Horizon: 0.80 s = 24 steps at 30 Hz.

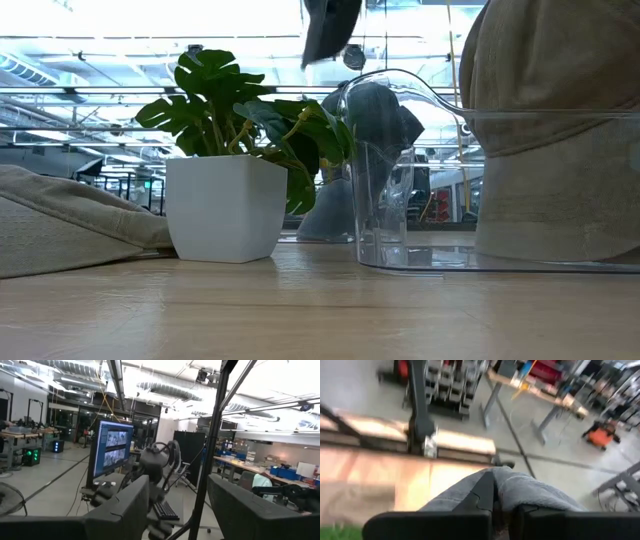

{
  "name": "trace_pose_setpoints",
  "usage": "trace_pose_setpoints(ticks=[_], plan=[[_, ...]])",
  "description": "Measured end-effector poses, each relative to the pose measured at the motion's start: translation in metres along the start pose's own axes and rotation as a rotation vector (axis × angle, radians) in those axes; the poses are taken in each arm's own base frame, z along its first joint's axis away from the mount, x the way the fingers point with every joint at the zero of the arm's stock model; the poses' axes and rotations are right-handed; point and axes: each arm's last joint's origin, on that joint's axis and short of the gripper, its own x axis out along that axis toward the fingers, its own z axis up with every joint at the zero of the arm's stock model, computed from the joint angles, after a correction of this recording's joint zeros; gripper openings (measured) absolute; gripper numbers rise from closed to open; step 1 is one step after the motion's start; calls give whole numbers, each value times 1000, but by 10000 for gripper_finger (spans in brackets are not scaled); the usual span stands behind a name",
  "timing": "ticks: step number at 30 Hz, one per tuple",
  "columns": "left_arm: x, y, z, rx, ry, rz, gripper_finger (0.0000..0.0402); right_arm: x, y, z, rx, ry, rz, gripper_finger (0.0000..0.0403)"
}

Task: Pick & Place hat
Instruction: Put the top gray cap into the top transparent bin

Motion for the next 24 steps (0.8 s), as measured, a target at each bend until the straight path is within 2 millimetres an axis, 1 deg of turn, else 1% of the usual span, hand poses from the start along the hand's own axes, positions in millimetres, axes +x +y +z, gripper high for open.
trace_pose_setpoints(ticks=[3,7,13,17,22,24], plan=[[0,0,-1,-1,4,2,209,11,7,-13,-39,110,30,8],[0,0,0,1,4,1,209,26,16,-23,-54,176,97,8],[0,0,0,1,4,1,209,44,25,-28,-39,177,135,8],[0,1,-2,-12,19,7,209,51,29,-32,8,190,207,8],[0,2,-4,-27,35,13,209,57,34,-36,16,216,233,8],[0,2,-5,-31,40,15,209,63,36,-38,29,219,232,8]])
